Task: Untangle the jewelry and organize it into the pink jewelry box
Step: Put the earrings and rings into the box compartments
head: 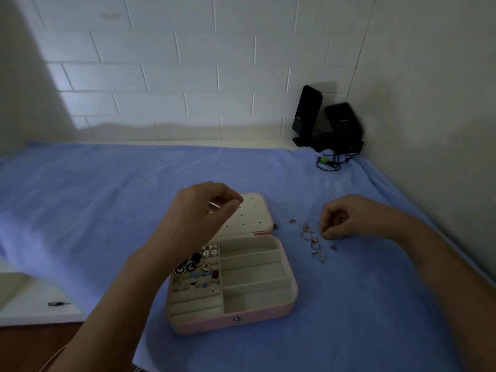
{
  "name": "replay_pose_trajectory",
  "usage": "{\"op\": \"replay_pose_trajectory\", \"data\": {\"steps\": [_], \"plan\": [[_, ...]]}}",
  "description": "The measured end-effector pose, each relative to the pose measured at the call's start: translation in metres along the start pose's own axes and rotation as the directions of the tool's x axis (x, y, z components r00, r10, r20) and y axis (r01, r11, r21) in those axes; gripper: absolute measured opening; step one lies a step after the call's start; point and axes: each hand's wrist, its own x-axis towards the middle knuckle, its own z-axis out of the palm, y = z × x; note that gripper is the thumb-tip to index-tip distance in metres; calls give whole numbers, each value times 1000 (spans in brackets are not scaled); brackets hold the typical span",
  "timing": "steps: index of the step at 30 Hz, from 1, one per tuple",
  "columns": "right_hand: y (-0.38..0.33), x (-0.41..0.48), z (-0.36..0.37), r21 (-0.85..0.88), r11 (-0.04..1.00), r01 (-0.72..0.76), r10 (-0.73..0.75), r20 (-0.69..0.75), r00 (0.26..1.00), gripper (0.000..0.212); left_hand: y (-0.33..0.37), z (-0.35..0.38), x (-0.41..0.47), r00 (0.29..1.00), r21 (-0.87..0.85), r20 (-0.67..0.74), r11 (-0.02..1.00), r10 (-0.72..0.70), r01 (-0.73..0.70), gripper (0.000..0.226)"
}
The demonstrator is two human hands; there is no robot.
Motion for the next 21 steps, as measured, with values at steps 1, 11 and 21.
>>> {"op": "replay_pose_trajectory", "data": {"steps": [1,11,21], "plan": [[0,-1,0,16,1000,15,-15,-15,1000,8,1,2,1,1000,1,21,1000,1,-1,10],[-29,1,15,-118,932,342,-352,-518,780,9,-1,0,-10,992,-188,48,975,-114,121,17],[-90,-11,35,-397,695,600,-718,-434,544,17,22,15,-27,992,-567,40,815,-117,119,14]]}}
